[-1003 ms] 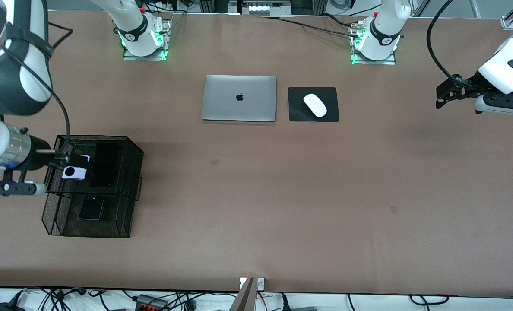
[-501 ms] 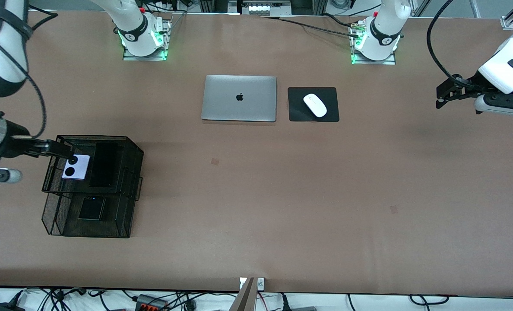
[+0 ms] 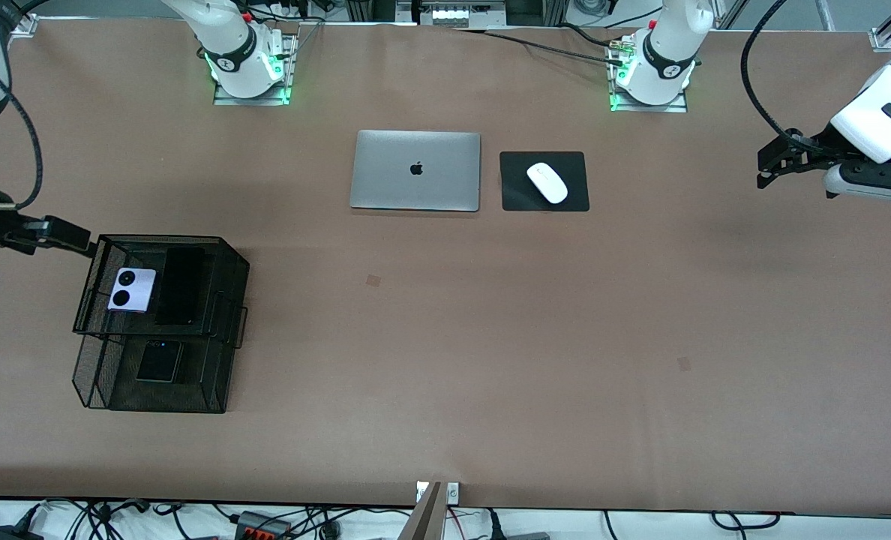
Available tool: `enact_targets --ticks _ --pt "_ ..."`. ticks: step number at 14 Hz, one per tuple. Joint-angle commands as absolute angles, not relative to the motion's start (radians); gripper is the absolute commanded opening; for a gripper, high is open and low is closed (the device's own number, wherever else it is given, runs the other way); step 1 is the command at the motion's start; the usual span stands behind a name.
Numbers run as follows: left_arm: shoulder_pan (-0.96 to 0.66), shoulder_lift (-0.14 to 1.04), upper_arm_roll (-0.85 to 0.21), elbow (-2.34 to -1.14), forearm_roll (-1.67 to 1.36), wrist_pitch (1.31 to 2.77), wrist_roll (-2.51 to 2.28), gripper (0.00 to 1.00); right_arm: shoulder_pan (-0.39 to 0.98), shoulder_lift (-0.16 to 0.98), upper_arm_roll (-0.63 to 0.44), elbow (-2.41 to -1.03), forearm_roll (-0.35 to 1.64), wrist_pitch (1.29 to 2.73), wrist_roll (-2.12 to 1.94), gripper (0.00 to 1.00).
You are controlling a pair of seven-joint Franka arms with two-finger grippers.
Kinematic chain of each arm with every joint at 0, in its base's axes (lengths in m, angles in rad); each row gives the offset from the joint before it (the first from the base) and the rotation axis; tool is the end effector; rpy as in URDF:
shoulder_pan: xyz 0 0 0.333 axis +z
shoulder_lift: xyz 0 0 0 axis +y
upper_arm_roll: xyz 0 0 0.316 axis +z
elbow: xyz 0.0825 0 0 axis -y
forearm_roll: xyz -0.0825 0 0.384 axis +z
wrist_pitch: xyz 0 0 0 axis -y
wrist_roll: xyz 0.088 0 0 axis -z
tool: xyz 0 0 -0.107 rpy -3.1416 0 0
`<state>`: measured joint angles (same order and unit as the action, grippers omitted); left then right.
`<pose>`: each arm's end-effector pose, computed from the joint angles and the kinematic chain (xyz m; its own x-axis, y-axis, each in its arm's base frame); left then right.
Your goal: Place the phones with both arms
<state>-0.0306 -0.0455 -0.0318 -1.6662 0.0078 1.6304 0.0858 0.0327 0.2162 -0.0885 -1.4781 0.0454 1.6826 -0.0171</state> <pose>0.5437 -0.0336 0.6095 0.9889 -0.1481 0.0088 -0.1480 -0.9889 -0.0100 0.6257 -0.0251 0.5510 0.9991 -0.0419 -0.0104 -0.0422 -0.9988 -0.0263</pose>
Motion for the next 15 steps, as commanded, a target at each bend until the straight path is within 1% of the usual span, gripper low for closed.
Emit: enact_targets --ticks 1,2,4,5,7,15 --pt "-0.028 -0.035 -0.034 -1.638 -0.002 1.608 0.095 1.0 0.003 0.153 -0.049 -1.558 0.031 1.709 -0.04 1.0" --pt "-0.028 -0.035 -0.035 -1.638 -0.002 1.608 0.095 1.0 0.003 0.131 -0.049 -1.586 0.028 1.703 -0.04 1.0" --pt "-0.028 -0.035 -0.035 -1.638 -0.002 1.608 0.095 1.0 0.003 0.054 -0.049 -1.685 0.025 1.719 -0.038 1.0" --pt "-0.028 -0.035 -0.034 -1.638 -0.002 1.608 0.095 1.0 0.003 0.032 -0.046 -1.707 0.012 1.72 -0.038 1.0" --pt "-0.028 -0.035 -0.034 -1.638 -0.002 1.608 0.095 1.0 0.003 0.031 -0.044 -1.712 -0.012 1.72 -0.038 1.0" --pt "-0.028 -0.035 -0.034 -1.638 -0.003 1.608 0.094 1.0 0.002 0.035 -0.04 -1.689 -0.006 1.71 -0.038 1.0"
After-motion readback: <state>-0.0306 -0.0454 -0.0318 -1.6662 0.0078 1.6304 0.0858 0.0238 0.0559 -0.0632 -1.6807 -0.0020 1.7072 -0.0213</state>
